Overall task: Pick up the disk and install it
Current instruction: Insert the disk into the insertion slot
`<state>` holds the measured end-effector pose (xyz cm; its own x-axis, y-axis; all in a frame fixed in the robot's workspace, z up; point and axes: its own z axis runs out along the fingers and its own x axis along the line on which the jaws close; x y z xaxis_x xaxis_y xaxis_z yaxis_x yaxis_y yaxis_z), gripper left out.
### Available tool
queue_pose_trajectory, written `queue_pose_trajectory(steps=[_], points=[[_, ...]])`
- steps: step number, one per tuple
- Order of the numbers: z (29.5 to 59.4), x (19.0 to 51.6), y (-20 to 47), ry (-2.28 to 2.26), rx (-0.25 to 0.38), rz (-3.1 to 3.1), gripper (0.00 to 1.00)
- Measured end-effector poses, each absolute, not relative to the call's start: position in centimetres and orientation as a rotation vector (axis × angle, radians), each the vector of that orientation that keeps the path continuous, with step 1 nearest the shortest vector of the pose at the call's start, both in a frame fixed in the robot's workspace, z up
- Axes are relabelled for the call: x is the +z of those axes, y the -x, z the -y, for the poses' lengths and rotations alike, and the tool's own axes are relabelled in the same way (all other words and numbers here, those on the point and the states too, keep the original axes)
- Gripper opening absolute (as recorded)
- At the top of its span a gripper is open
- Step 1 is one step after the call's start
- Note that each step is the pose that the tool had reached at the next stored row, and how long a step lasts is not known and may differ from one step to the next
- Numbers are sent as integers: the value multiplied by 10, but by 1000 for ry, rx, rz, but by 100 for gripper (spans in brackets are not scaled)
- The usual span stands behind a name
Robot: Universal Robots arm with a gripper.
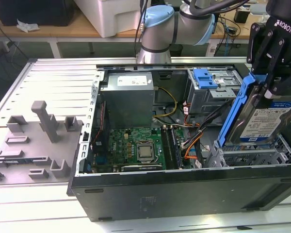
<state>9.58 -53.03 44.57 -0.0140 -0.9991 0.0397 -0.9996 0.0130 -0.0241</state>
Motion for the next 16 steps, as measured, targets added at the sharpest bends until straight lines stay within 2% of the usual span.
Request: queue_pose_trajectory(steps=[16], points=[[530, 442, -96, -2198, 71, 2228, 36]])
